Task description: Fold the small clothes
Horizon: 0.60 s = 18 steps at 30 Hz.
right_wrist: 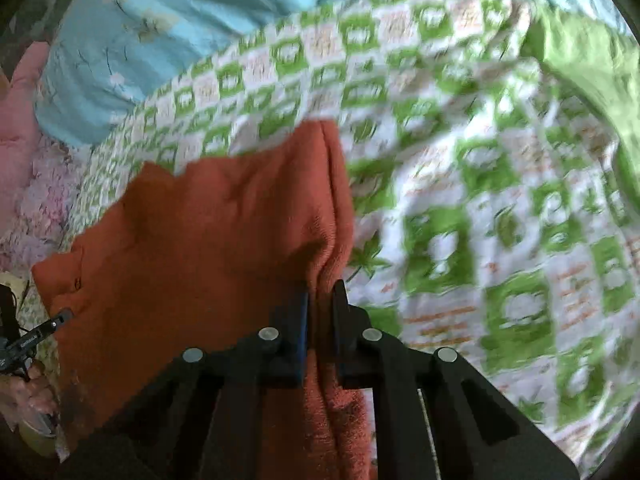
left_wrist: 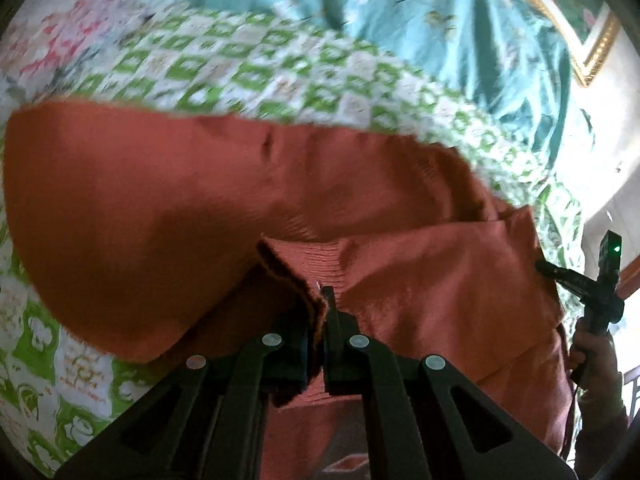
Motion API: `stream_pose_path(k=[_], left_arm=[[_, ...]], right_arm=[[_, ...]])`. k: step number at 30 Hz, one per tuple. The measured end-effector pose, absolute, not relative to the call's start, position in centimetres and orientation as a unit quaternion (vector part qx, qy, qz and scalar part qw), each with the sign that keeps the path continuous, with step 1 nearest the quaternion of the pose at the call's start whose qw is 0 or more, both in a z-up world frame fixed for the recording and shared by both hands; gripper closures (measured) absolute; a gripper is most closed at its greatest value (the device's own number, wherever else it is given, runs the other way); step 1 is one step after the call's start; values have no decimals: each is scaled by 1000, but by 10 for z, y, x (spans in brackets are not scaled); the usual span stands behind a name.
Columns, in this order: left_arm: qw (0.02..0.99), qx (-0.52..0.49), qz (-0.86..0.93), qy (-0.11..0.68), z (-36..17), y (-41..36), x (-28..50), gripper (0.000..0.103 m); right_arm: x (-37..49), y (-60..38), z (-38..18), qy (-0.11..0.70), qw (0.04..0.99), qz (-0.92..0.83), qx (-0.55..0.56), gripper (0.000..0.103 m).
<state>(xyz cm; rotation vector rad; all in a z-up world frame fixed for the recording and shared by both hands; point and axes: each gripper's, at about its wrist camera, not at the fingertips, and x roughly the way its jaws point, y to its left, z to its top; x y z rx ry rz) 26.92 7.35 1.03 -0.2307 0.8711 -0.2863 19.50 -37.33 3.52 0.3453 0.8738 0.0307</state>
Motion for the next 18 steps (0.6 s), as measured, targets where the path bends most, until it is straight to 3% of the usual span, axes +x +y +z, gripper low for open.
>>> stream_pose_path(k=[3, 7, 8, 11, 14, 15, 18], left_arm=[[899, -88, -132, 408, 17, 58, 271, 100], [887, -73, -114, 442, -8, 60, 276, 99], [888, -72, -119, 438, -7, 63, 270, 98], [894, -59, -116, 429, 5, 72, 252, 93], [906, -48, -103, 408, 22, 85, 230, 91], [909, -45, -100, 401, 26, 86, 225, 87], [921, -40, -89, 378, 41, 93, 211, 55]], right_arm=[[191, -380, 46, 403, 901, -3, 162, 92], [204, -374, 23, 440, 887, -29, 134, 90], [204, -375, 21, 441, 886, -31, 143, 86], [192, -382, 34, 418, 890, -51, 174, 56], [165, -375, 57, 376, 903, -20, 207, 51], [157, -369, 63, 367, 906, -4, 211, 51], [138, -345, 72, 355, 907, 37, 222, 47]])
